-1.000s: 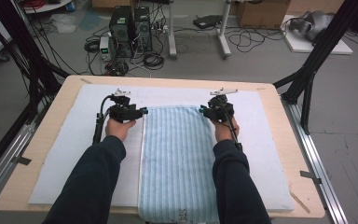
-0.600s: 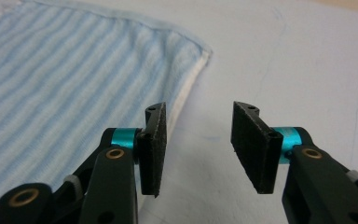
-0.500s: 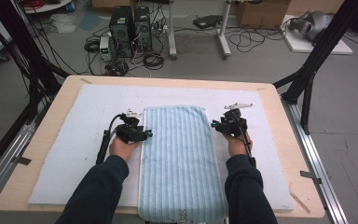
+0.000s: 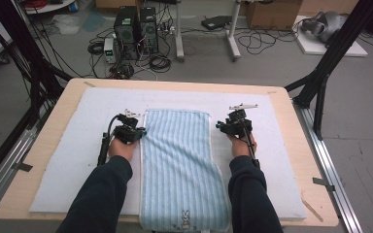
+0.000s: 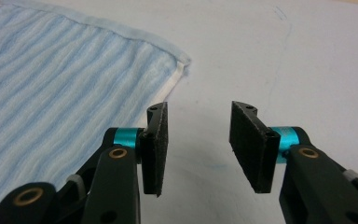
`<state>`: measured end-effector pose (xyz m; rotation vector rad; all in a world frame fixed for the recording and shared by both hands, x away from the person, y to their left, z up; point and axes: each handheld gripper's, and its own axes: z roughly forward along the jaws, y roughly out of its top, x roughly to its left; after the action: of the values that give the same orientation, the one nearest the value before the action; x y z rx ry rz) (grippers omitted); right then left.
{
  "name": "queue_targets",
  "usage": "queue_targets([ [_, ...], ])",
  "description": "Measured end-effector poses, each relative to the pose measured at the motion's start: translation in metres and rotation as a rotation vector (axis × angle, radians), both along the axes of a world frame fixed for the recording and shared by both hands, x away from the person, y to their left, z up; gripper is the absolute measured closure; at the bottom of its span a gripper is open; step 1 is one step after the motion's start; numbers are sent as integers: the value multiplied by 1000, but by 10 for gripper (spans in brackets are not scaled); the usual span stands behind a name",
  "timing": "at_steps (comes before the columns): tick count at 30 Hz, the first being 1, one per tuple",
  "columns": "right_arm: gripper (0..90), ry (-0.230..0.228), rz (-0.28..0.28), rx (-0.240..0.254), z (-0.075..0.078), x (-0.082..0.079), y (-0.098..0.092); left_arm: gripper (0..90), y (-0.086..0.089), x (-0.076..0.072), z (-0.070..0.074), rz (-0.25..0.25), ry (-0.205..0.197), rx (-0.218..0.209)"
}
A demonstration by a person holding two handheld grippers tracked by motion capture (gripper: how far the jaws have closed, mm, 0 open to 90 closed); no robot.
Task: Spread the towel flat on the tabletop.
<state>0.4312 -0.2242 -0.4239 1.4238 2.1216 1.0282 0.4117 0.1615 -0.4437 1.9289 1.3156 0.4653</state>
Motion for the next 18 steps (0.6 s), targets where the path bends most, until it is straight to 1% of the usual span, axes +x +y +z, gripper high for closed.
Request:
queue_targets([
  [1,560,7,2,1,0,4,3,775,1,1,-1,0,4,-28],
  [2,554,6,8,-2,-1,7,4,686,1,1,-1,4,5,-44],
  [3,544,13,13,-4,-2,11,7,581,0,1,-1,10,5,-52],
  [4,538,15,20,-10,-3,16,11,501,-1,0,0,4,8,-62],
  [5,538,20,30,-14,-4,22,16,489,-3,-1,1,-8,6,-73],
  [7,534,25,45,-33,-7,33,26,458,-3,-4,3,-20,-2,-79],
  [8,537,33,50,-42,-8,38,31,458,-3,-5,4,-22,-9,-84],
  [9,563,29,59,-52,-10,42,36,457,-1,-6,6,-23,-12,-90],
  [10,583,51,69,-77,-14,47,42,455,0,-6,8,-19,-13,-96],
  [11,654,52,90,-106,-17,50,46,454,2,-7,9,-21,-18,-94],
  [12,791,33,101,-116,-16,50,48,452,3,-8,10,-17,-19,-96],
  [13,848,23,126,-133,-17,50,50,448,5,-9,11,-16,-21,-97],
  [14,870,20,132,-155,-16,52,53,443,6,-11,12,-20,-20,-91],
  [15,875,18,122,-192,-15,53,55,440,8,-13,12,-19,-20,-88],
  [16,877,2,98,-242,-14,55,56,439,9,-14,13,-24,-11,-82],
  [17,878,-10,64,-265,-13,56,54,433,8,-16,13,-31,-3,-83],
  [18,876,-11,18,-255,-14,57,49,426,8,-18,15,-46,4,-79],
])
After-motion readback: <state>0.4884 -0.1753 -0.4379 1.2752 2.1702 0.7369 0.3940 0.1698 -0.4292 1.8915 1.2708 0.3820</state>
